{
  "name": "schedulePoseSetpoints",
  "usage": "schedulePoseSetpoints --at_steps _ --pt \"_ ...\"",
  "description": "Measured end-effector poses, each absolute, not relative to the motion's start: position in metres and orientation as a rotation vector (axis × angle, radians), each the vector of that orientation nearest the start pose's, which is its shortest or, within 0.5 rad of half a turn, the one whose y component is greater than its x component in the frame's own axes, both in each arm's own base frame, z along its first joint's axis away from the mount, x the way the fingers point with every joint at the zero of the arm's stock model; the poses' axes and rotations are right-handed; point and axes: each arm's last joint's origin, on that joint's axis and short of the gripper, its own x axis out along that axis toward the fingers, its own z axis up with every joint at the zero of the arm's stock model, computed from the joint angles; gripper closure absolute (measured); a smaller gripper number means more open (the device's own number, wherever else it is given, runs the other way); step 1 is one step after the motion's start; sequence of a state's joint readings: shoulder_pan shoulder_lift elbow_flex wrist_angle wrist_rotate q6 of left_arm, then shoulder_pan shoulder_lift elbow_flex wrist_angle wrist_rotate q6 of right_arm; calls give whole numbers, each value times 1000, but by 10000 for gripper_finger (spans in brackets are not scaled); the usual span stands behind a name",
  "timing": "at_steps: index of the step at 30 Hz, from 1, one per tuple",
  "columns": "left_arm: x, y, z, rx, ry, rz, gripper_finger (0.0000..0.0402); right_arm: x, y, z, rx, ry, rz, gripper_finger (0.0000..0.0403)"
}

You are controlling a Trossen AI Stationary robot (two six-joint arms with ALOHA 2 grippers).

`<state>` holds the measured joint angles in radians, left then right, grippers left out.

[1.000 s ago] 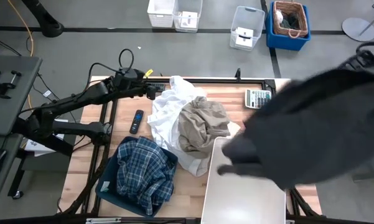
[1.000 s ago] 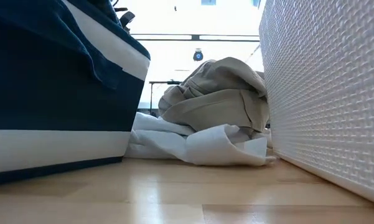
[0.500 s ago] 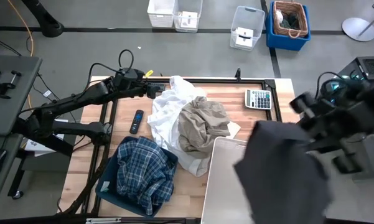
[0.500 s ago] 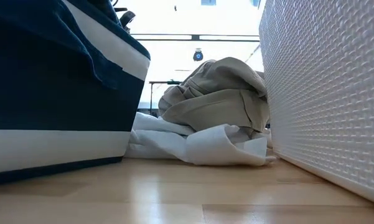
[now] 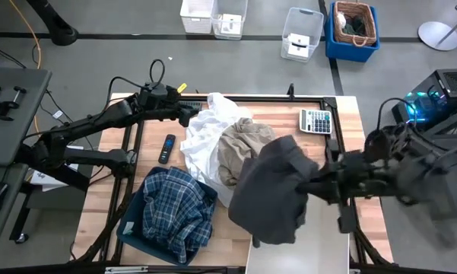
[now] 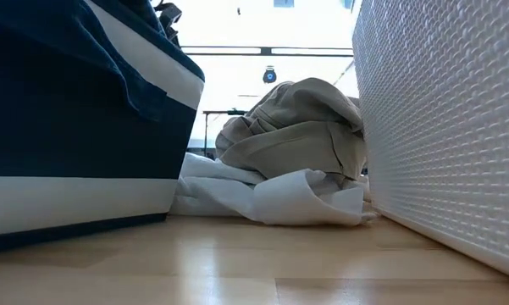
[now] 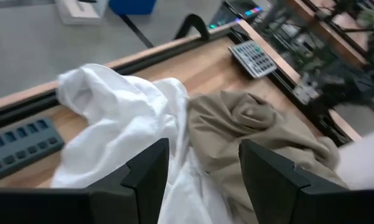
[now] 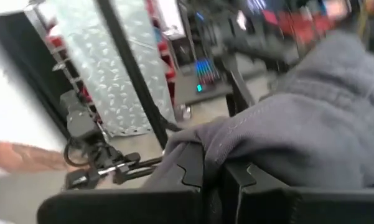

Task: Sort clothes
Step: Put the gray short into the white laundry organizer

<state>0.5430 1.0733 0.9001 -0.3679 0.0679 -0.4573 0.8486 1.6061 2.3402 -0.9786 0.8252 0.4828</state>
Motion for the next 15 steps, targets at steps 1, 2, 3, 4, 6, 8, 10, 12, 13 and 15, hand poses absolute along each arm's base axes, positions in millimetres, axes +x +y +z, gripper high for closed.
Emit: schedulePoseSetpoints --at_steps 1,2,3,4,6,8,10,12,13,15 --pt "197 116 303 -605 411 560 216 186 181 550 365 189 -32 398" --pt "197 116 303 -609 413 546 216 187 184 545 425 215 -44 398" --pt "197 115 303 -614 414 536 216 188 188 540 486 244 -55 398" --pt "197 115 303 -623 414 525 216 188 192 535 547 281 -58 398" --pt "198 115 303 -631 413 511 216 186 200 523 657 379 -60 398" --pt "198 115 303 -633 410 503 216 181 206 511 759 510 -82 398" --pt "198 114 303 -652 406 505 216 173 209 497 844 679 -130 398" --pt "198 114 303 -672 401 510 216 166 215 484 906 871 -185 398" --pt "198 114 303 -680 399 511 216 164 221 480 937 965 -181 398" --pt "198 114 303 -686 397 513 216 161 232 470 951 1099 -153 398"
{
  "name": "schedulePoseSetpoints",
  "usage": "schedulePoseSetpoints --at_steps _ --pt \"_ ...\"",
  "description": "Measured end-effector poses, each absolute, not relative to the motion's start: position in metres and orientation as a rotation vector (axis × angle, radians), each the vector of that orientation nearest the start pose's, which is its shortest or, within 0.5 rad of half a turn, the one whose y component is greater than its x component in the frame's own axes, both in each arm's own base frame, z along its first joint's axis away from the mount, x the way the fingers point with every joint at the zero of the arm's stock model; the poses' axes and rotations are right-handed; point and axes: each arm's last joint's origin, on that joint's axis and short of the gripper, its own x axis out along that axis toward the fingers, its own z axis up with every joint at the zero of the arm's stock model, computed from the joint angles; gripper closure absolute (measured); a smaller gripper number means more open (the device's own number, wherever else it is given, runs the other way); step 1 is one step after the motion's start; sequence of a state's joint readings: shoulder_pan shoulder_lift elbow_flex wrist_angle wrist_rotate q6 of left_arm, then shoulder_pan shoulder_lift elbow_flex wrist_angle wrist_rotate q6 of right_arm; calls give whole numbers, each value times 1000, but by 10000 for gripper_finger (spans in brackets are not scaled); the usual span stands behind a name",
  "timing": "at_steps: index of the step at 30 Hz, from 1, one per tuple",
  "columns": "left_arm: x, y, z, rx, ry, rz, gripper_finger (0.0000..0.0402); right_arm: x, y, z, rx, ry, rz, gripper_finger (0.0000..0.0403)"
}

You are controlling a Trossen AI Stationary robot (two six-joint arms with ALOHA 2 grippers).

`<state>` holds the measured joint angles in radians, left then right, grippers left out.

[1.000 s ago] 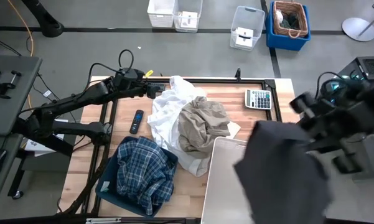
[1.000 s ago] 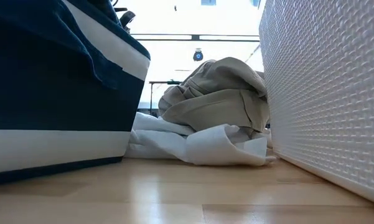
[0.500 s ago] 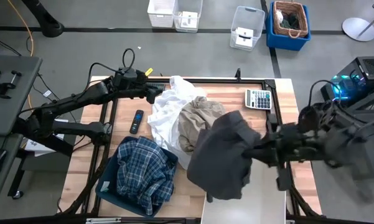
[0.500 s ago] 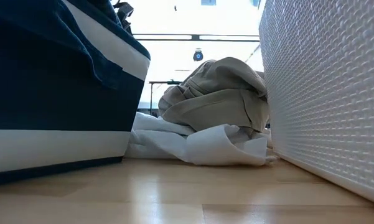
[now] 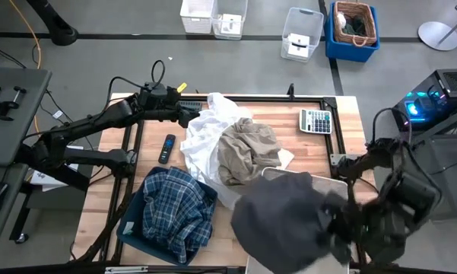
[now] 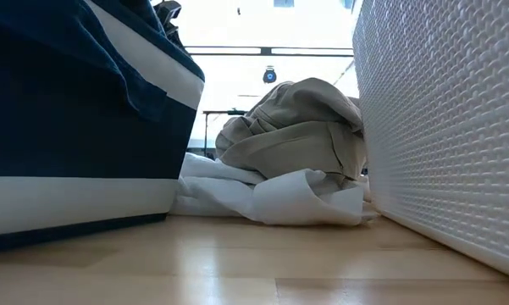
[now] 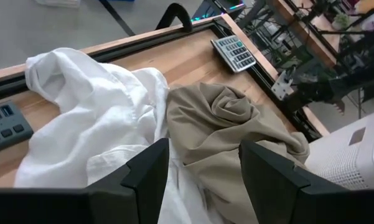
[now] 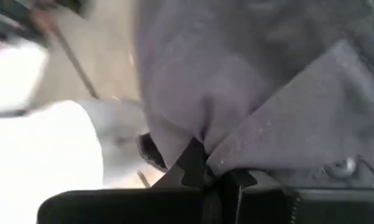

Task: Sort clothes
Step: Put the gray short into the white laundry organizer

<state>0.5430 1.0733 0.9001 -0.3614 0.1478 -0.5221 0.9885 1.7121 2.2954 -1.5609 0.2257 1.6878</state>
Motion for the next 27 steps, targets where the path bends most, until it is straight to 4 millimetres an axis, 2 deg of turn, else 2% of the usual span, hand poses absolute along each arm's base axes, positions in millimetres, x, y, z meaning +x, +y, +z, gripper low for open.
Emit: schedulePoseSetpoints --at_steps 5,8,13,16,20,24,27 --pt "198 114 303 -701 394 516 216 153 250 437 940 1377 -243 398" --pt "198 114 303 -710 391 518 216 157 257 407 857 1429 -348 398" --pt "198 115 303 -708 389 525 216 171 254 351 704 1471 -528 398" --pt "198 115 304 -704 378 524 216 184 246 324 606 1501 -524 398" --pt "199 115 305 -701 369 522 216 205 235 290 451 1532 -389 398" --pt "199 115 305 -702 369 522 216 216 203 263 303 1604 -479 398" --pt "199 115 305 -702 369 522 216 227 182 251 142 1600 -450 398"
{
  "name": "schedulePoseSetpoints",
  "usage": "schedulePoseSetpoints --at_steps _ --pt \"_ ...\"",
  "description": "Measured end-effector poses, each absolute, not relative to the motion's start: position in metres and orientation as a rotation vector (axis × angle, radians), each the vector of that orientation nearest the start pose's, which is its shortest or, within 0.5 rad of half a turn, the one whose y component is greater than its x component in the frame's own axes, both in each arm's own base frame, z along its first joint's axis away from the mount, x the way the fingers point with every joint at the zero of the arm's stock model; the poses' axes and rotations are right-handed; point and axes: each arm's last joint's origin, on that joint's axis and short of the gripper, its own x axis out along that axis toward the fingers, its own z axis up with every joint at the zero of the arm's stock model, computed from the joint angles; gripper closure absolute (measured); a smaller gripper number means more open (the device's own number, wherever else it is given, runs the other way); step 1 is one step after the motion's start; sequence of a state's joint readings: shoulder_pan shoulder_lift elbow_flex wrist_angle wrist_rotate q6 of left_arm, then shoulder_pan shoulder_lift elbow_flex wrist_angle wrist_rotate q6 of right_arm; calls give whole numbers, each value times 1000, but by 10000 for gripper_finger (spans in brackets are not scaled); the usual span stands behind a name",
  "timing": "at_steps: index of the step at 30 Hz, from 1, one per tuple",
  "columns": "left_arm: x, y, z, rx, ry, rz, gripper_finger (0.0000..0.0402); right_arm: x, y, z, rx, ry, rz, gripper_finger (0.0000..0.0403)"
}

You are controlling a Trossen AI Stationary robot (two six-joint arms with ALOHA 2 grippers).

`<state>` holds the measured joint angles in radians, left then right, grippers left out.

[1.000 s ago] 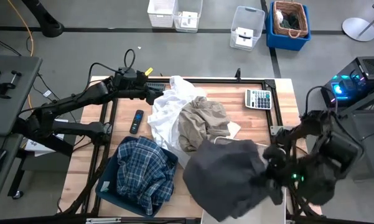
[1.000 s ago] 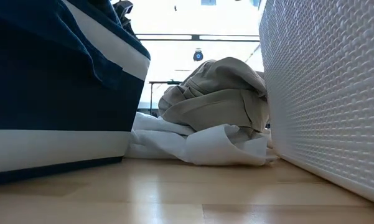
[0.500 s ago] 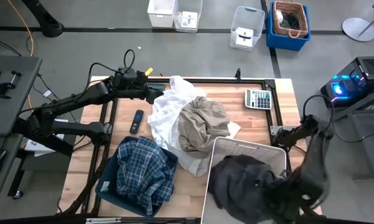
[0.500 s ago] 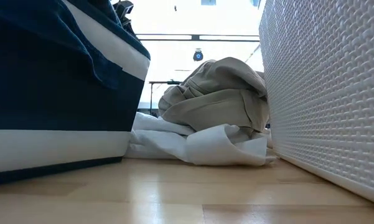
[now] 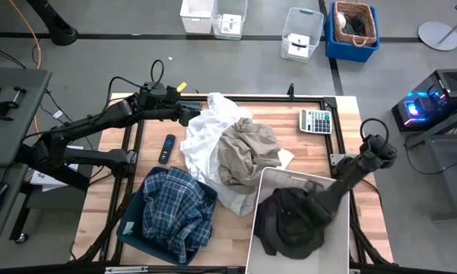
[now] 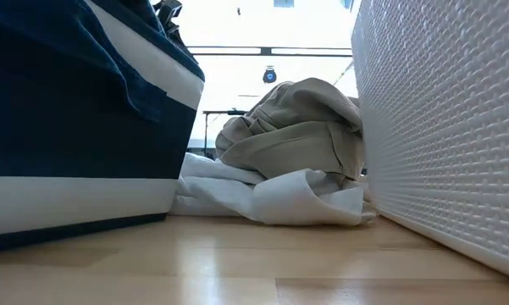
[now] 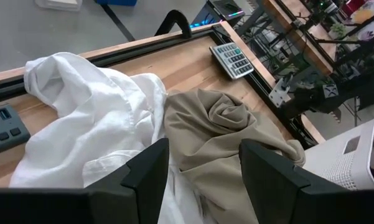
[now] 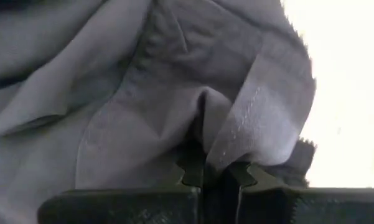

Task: Sort clothes
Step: Put the gray short into the white laundry organizer, then adjust the brown short

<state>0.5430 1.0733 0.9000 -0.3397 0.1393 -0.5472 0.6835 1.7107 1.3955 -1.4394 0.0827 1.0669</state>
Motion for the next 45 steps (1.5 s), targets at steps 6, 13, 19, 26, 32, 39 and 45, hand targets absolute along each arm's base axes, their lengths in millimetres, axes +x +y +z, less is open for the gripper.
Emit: schedulePoseSetpoints --at_steps 6,13,19,26,32,39,45 --pt "199 115 305 -699 371 522 216 253 150 243 -207 1513 -275 398" --pt "199 115 305 -695 376 522 216 268 127 243 -405 1488 -221 398" --pt "199 115 305 -694 375 522 216 266 129 242 -246 1539 -224 379" --pt "199 115 305 -693 375 521 216 262 138 246 -3 1626 -212 320" --pt "199 115 305 -693 374 521 216 263 149 288 52 1587 -190 251" --pt "199 114 305 -707 380 462 216 261 148 385 210 1297 -169 190" --pt "201 108 306 -662 419 253 216 264 102 456 393 781 -530 185"
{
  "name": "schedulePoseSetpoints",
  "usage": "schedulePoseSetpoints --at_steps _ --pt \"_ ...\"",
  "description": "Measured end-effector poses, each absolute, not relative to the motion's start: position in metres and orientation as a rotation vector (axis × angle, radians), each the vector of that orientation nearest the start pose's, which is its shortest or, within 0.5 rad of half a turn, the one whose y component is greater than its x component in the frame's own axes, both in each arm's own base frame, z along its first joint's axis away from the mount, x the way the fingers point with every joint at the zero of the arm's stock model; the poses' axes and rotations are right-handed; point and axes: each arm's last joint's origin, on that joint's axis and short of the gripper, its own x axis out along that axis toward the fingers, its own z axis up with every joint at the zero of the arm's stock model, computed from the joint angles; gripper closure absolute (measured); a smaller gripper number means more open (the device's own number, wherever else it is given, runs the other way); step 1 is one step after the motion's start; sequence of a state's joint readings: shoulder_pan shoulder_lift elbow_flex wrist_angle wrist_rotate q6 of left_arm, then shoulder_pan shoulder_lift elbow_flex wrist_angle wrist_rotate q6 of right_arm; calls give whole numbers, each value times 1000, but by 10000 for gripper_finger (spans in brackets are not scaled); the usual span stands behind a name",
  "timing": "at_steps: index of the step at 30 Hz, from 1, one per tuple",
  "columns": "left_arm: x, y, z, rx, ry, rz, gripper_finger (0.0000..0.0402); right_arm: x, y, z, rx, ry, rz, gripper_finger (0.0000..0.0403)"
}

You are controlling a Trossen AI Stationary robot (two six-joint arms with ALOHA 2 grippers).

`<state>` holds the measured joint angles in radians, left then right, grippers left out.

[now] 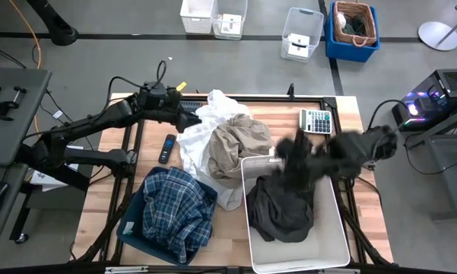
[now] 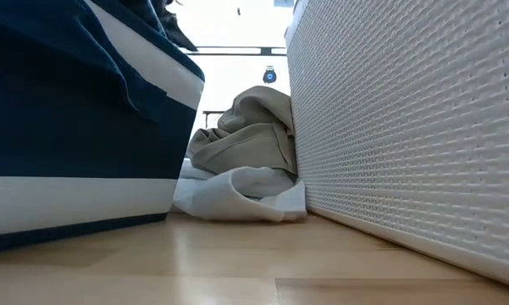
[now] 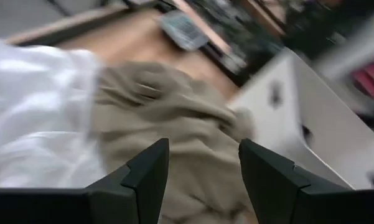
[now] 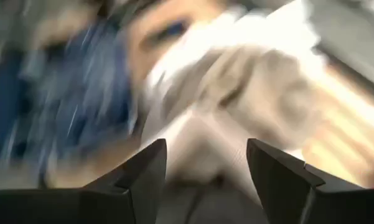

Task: Sort clothes
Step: Adjust the brown short

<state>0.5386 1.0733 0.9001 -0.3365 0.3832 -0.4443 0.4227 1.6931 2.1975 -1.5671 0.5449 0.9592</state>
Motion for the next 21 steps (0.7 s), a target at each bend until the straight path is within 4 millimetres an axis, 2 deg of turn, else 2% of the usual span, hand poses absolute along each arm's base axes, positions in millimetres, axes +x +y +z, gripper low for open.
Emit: schedulePoseSetpoints --at_steps 2,4,8,12,15,18,21 --pt "204 103 308 -646 423 138 216 270 75 463 452 705 -652 185" --pt "207 96 312 -634 405 23 216 276 48 462 473 701 -734 185" --pt "218 76 321 -589 353 -139 216 298 -7 443 510 774 -811 185" --pt "228 48 331 -563 301 -263 216 325 -56 407 595 874 -752 185" --pt "232 26 336 -540 270 -326 216 342 -86 376 615 909 -686 185" --pt "232 9 340 -515 242 -283 216 357 -110 341 636 940 -652 185" --pt "228 0 344 -510 202 -173 216 369 -128 309 665 989 -602 185"
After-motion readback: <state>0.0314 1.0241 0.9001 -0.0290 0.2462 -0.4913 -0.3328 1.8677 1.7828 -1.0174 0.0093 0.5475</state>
